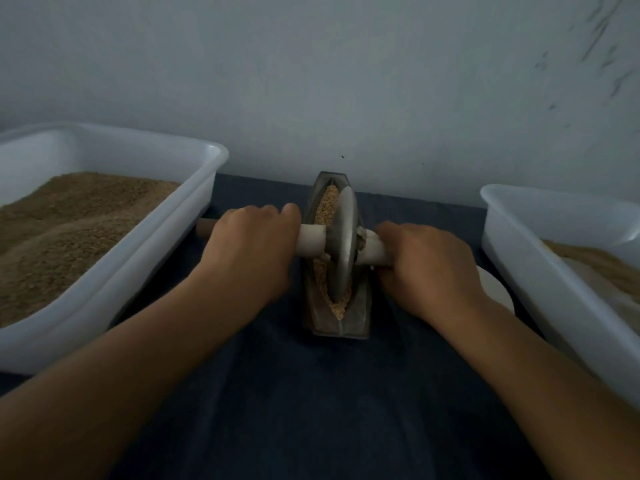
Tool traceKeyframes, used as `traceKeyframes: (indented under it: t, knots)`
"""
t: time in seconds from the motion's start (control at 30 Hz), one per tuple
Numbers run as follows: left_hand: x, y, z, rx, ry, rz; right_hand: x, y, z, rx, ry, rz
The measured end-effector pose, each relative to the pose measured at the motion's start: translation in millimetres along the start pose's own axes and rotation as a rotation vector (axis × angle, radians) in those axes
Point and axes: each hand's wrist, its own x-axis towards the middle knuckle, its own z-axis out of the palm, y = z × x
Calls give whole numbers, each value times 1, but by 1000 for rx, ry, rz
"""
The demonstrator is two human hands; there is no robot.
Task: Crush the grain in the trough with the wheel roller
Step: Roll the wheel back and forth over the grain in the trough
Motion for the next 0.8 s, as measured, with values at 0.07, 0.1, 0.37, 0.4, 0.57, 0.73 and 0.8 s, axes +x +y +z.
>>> traceKeyframes:
  t: [0.07,0.1,0.37,0.4,0.57,0.73,0.8]
  knots:
    - [4,0,4,7,2,-1,1,2,5,17,18,-10]
    - [8,0,6,-3,-9,-2,4,2,8,16,16,-14]
    - [71,-5,24,-111,-124,-7,56,16,39,-19,-114,80]
    - [79,-6,26,-125,-127,-9,64,18,42,-10,-139,94]
    - [116,-10,30,-148,-217,-38,100,31,57,0,-232,74]
    - [131,-13,29,-139,-377,-16,122,36,58,-37,-264,5]
    - [131,-13,28,-149,-396,-14,125,34,55,-33,-285,10]
